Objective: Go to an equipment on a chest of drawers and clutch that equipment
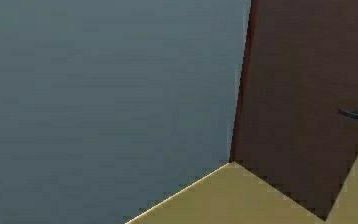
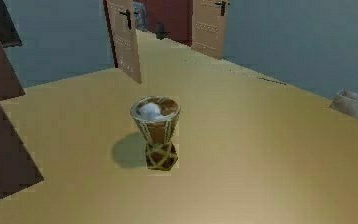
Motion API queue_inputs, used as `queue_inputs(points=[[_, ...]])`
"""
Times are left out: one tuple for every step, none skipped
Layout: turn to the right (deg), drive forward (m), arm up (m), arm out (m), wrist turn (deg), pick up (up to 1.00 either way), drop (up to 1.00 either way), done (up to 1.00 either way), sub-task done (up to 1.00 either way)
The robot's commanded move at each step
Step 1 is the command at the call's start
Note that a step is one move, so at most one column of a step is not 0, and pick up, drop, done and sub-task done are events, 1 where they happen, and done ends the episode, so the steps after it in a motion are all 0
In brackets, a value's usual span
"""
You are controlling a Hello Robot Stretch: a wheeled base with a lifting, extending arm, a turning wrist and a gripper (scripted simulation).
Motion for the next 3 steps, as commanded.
queue_inputs(points=[[-45.0,0.00,0.00,0.00,0.0,0.00,0.00,0.00,0.00],[-39.0,0.00,0.00,0.00,0.0,0.00,0.00,0.00,0.00],[0.0,0.55,0.00,0.00,0.0,0.00,0.00,0.00,0.00]])
